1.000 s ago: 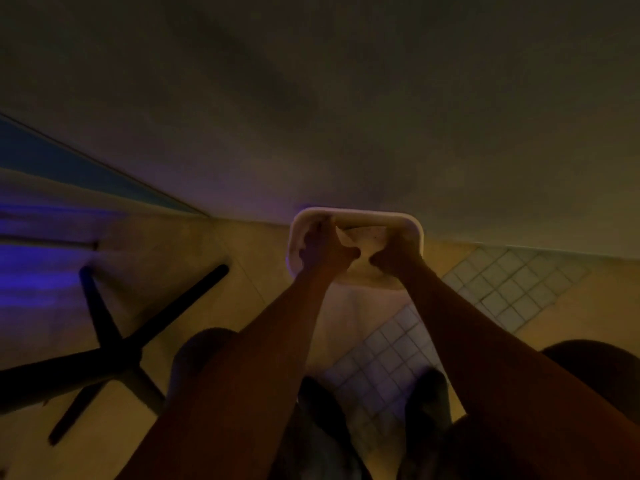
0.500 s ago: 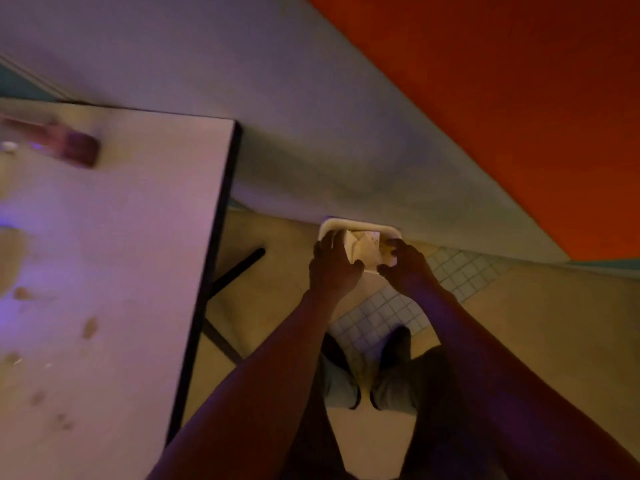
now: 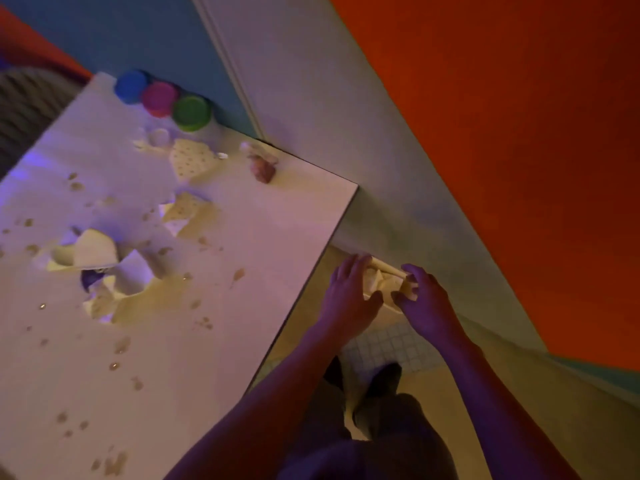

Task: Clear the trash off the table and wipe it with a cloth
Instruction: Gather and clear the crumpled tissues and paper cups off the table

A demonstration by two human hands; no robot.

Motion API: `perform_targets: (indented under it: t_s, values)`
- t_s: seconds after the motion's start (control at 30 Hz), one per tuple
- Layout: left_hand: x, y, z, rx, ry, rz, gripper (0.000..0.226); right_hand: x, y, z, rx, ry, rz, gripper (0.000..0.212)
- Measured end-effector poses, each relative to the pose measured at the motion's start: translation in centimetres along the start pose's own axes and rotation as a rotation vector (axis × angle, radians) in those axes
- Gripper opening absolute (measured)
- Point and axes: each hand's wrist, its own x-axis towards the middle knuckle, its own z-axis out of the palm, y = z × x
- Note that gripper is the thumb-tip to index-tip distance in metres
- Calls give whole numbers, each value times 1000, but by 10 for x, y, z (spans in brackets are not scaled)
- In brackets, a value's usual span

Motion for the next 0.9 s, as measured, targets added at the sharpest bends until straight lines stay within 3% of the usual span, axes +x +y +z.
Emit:
perform_targets:
  t_s: [0.17,0.4,0.9]
  values:
    - [-36,-12,-58,-33,102,-45,71,-13,-59,10,-21,-11,-122,54]
    - [-81,-65,-124,-77,275,-182,65,-27,-140,52,-68,-152,-286,52]
    - [-121,-182,-212,-184,602,-667,62,1,-269,156,-335,-431,-539,53]
